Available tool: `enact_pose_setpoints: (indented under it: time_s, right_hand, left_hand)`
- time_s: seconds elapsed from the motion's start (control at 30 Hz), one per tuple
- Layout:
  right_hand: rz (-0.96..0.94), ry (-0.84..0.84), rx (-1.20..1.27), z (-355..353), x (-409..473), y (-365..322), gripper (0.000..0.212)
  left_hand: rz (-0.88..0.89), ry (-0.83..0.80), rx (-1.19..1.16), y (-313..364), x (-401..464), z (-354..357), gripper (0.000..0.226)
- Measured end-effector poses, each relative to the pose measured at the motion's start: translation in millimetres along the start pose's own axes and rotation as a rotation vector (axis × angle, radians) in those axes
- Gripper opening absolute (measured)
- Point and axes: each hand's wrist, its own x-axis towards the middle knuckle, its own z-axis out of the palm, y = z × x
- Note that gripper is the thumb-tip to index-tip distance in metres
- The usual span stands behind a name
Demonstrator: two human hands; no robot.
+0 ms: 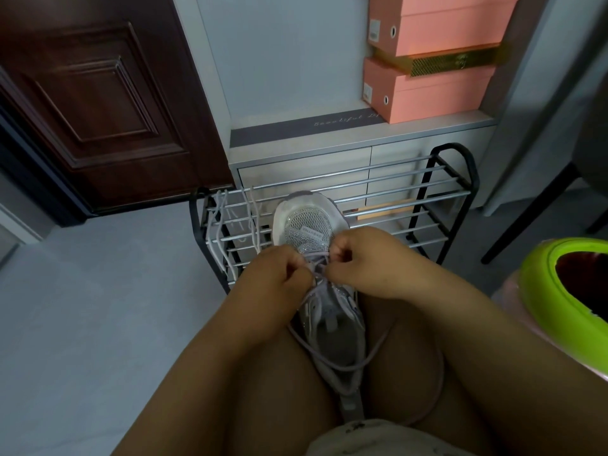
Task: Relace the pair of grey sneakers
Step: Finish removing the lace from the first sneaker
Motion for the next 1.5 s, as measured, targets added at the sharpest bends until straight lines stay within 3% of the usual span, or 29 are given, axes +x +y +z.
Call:
enact_pose_setpoints:
  time_s: [0.2,0.3,0.4,0.53,0.63,0.8,0.97,1.13,1.2,1.27,1.4,1.5]
  right_hand:
    - [0.004,-0.117,0.062,-11,-2,1,0.027]
    - [0.036,-0.155,0.208,-17,-5,8,0.028]
    - [0.044,-0.135,0.35,-21,-8,19,0.031]
    - [0.015,-0.064,0.653,-16,-8,25,0.021]
    - [0.015,-0.007,0.9,-11,-6,25,0.025]
    - [-0.064,0.043,0.81,-10,-7,22,0.02]
    - [-0.053,0.121,1.046,-18,-9,21,0.016]
    - [-0.043,0.406,1.362,-52,-16,43,0.03]
    - [-0.028,0.476,1.314,-55,-18,51,0.033]
    - [-0.006,0.488,1.068,-49,-21,53,0.029]
    - [-0.085,0.256,0.269,-33,-21,47,0.012]
    - [-0.129,0.137,0.059,-23,-16,41,0.008]
  left_hand:
    - [0.082,-0.121,0.061,3,3,-14,0.029]
    - [0.069,-0.147,-0.038,0,2,-17,0.03]
    - [-0.061,-0.094,-0.334,-6,-2,-21,0.027]
    - [-0.176,-0.04,-1.061,-13,-10,-31,0.017]
    - [-0.132,-0.023,-1.202,-12,-11,-31,0.022]
    - [-0.137,0.05,-1.108,-12,-7,-30,0.024]
    - [-0.161,0.075,-0.733,-23,-7,-35,0.033]
    - [-0.233,0.186,-0.448,-30,-9,-48,0.027]
    - [-0.224,0.191,-0.321,-31,-10,-48,0.024]
    - [-0.183,0.141,-0.188,-29,-11,-44,0.017]
    - [-0.107,-0.066,0.006,-23,-11,-35,0.012]
    - [-0.102,-0.05,0.015,-23,-9,-31,0.017]
